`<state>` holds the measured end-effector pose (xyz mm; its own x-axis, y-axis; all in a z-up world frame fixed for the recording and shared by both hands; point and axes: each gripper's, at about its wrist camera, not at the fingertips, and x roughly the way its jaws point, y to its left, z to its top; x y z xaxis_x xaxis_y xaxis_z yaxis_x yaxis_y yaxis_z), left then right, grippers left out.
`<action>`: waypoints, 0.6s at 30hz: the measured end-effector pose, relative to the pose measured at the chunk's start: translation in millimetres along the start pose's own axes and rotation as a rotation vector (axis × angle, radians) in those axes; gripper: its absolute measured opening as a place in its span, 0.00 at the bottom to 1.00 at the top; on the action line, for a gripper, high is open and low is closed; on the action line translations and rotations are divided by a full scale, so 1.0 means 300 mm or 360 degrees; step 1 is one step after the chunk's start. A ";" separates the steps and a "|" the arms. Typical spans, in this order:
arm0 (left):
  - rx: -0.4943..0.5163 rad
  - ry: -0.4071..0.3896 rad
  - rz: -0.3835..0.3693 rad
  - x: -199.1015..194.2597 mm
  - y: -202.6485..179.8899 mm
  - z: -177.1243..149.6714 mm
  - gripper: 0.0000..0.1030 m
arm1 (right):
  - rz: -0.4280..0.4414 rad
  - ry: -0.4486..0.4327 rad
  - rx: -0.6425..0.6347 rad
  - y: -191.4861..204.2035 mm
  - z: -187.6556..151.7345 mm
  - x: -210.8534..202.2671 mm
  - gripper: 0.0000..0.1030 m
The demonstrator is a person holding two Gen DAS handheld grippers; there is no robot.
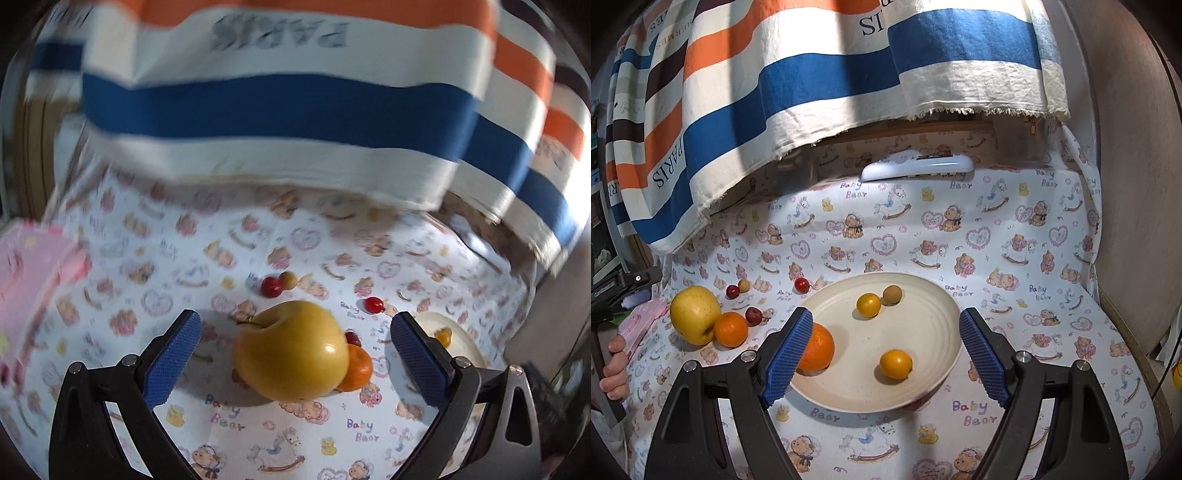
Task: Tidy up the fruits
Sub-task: 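Move the open left tool toward the large yellow pomelo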
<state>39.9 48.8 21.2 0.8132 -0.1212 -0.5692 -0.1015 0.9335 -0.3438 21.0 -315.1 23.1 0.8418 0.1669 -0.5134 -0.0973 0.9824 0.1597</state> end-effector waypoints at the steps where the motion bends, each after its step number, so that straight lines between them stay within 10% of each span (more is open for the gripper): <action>1: -0.0047 0.0029 -0.0018 0.015 0.018 -0.003 0.99 | -0.0002 0.0000 0.0000 0.000 -0.001 0.001 0.80; 18: -0.0262 0.0287 -0.0157 0.184 0.080 -0.061 0.96 | 0.0000 0.0037 -0.0010 0.003 -0.007 0.014 0.80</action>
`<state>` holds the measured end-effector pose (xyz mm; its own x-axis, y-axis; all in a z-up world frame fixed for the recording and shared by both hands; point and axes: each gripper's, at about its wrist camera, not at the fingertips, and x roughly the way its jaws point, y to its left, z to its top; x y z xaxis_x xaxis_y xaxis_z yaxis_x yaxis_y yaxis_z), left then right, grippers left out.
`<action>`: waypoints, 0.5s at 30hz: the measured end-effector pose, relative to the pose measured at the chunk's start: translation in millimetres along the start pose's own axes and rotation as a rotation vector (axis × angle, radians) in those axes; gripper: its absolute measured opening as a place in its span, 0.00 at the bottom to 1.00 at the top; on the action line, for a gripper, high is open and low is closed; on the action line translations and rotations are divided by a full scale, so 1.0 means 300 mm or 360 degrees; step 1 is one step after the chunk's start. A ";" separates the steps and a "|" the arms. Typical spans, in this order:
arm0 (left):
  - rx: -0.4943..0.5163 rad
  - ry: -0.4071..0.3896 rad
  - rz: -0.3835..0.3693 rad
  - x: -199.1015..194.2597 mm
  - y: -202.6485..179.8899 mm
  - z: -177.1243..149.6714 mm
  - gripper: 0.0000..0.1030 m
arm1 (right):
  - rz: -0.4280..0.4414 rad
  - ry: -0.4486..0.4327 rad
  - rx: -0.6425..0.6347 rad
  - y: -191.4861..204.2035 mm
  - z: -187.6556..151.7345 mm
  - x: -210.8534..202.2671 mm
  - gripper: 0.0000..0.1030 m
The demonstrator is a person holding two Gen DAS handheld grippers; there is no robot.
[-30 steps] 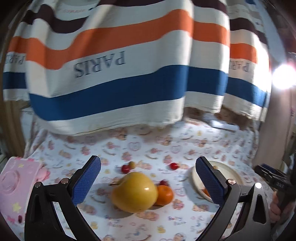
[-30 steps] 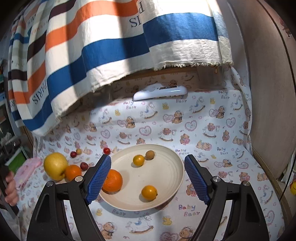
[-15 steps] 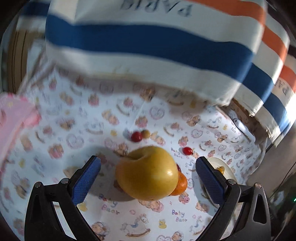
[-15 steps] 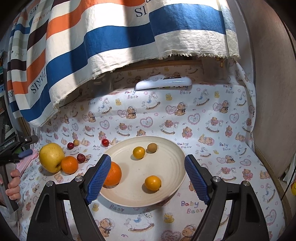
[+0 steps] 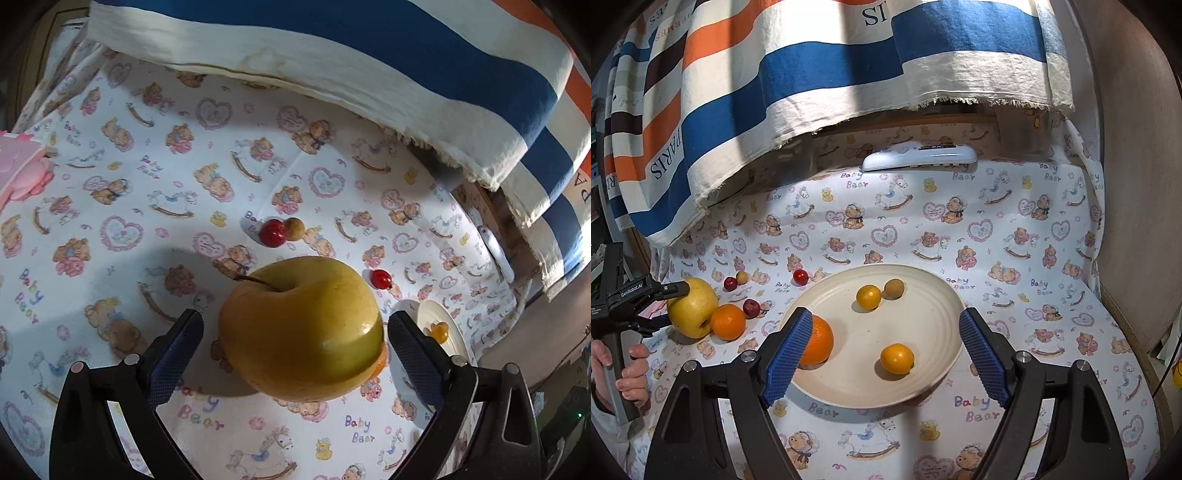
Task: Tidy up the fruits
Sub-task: 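Move the open left tool toward the large yellow pomelo, then close the left tool on the yellow pomelo and lift it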
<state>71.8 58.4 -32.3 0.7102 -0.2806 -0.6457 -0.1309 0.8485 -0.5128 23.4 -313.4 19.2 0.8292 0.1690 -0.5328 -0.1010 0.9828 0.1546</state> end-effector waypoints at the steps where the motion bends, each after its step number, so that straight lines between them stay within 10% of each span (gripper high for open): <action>1: -0.0002 0.0011 -0.0015 0.006 -0.001 -0.002 0.96 | -0.0001 0.0000 -0.0001 0.000 0.000 0.000 0.80; 15: 0.0094 0.0046 0.0073 0.050 -0.030 -0.032 0.89 | 0.0001 0.0007 0.0003 -0.001 -0.002 0.001 0.80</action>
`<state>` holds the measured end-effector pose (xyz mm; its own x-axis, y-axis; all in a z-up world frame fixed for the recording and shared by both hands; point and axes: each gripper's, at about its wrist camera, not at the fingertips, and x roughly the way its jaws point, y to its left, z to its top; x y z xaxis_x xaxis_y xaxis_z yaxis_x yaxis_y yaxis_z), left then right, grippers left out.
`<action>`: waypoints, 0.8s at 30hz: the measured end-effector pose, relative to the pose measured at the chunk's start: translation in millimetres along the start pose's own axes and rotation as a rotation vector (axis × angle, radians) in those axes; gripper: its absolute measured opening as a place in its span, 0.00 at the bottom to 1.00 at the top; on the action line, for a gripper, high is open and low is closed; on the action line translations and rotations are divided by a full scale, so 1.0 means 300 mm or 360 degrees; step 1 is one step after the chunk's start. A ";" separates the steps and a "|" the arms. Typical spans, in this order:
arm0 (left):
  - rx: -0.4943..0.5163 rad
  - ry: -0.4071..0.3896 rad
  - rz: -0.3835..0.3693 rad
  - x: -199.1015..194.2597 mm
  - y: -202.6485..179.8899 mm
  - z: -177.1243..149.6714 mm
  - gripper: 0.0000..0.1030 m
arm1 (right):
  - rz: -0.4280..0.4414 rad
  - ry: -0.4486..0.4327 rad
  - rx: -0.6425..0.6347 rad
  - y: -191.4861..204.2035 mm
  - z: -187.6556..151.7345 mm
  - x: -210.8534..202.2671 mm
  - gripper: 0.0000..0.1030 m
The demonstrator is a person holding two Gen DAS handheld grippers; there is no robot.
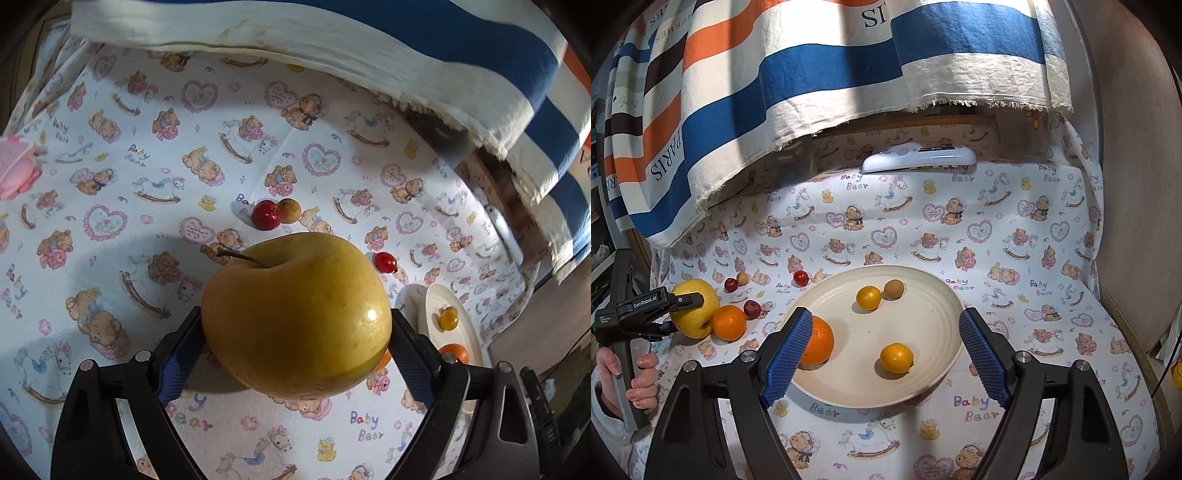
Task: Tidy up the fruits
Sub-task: 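Close the left tool on the yellow pomelo and lift it, then carry the pomelo toward the white plate with the left tool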
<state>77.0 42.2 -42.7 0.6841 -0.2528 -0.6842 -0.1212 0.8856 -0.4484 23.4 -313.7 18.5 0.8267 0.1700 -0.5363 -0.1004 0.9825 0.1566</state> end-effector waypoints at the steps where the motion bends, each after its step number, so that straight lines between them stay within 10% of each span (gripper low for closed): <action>1: 0.0028 -0.0009 0.0034 -0.005 -0.008 -0.002 0.89 | 0.0003 0.0003 0.0003 0.000 0.000 -0.001 0.80; 18: 0.0435 -0.0244 0.0656 -0.035 -0.057 0.002 0.89 | 0.0008 0.0018 0.0022 -0.002 0.002 -0.005 0.80; 24: 0.0440 -0.0189 0.0693 -0.006 -0.038 -0.001 0.89 | -0.0014 0.0030 0.0030 -0.003 -0.003 0.000 0.80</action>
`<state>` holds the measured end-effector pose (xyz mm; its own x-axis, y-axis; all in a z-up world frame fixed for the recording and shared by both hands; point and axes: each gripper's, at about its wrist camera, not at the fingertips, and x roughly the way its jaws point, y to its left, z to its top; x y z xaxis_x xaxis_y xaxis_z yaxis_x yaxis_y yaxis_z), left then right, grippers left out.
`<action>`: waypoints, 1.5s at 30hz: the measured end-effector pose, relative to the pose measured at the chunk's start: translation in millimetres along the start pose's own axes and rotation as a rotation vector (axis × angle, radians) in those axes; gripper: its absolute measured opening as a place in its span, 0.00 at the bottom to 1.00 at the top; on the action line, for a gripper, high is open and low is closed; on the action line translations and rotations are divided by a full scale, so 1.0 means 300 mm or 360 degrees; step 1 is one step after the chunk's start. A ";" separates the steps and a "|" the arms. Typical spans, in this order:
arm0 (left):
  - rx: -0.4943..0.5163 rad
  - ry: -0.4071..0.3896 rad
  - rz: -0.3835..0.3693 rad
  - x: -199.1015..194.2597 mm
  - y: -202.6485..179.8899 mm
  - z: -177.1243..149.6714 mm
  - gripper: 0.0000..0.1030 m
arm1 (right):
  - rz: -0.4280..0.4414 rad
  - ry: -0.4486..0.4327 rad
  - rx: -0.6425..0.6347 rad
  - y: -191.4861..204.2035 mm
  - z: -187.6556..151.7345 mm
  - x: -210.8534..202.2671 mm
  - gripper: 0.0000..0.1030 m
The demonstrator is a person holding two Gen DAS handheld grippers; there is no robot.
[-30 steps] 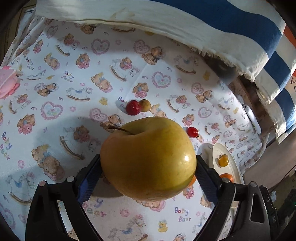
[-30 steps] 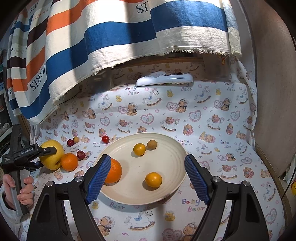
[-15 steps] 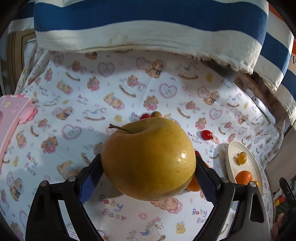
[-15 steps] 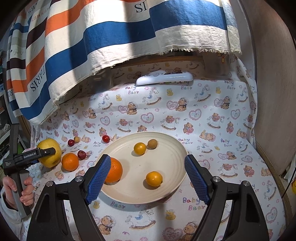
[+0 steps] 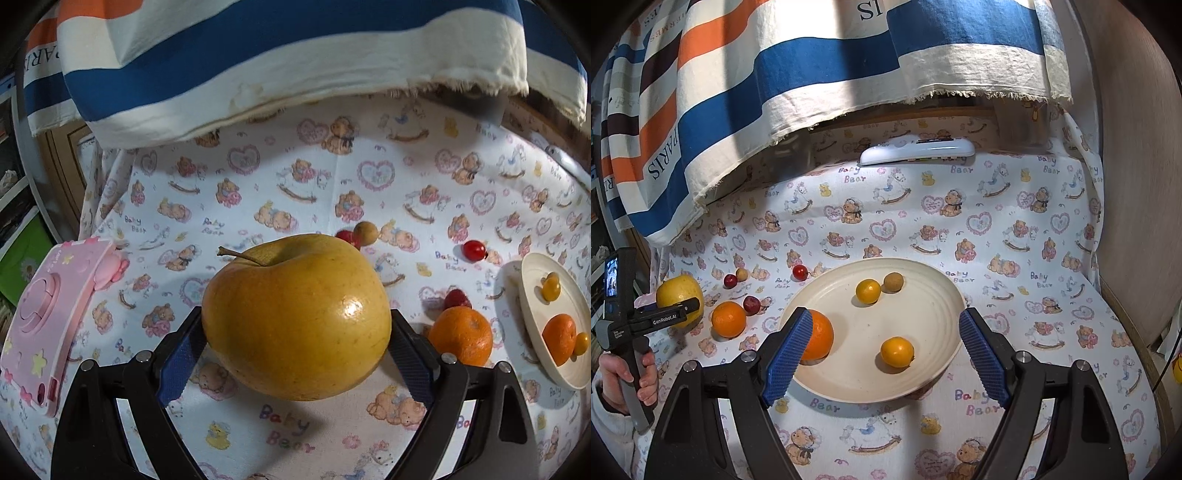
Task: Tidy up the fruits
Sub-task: 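Carry the pomelo toward the white plate with the left tool, then grasp the tangerine on the cloth with the right tool while the left tool holds the pomelo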
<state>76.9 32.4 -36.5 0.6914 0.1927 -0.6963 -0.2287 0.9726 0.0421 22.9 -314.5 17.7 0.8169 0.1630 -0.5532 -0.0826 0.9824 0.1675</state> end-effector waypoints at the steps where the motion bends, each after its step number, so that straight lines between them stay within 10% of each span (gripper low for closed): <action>1: -0.0001 -0.0002 -0.0002 0.003 -0.001 -0.003 0.89 | -0.0004 0.0000 0.0005 -0.001 -0.001 -0.001 0.80; 30: -0.0040 0.0158 -0.0198 0.024 0.008 0.006 0.87 | 0.0041 0.0012 0.0006 0.116 0.109 -0.017 0.80; 45: 0.0106 -0.0372 -0.0154 -0.245 -0.019 0.050 0.87 | 0.0393 0.0348 -0.0108 0.442 0.142 0.215 0.78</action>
<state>37.7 14.7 25.3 0.8493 0.1159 -0.5151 -0.1137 0.9929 0.0360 89.2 -177.6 39.0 0.6262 0.4052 -0.6661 -0.3064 0.9135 0.2677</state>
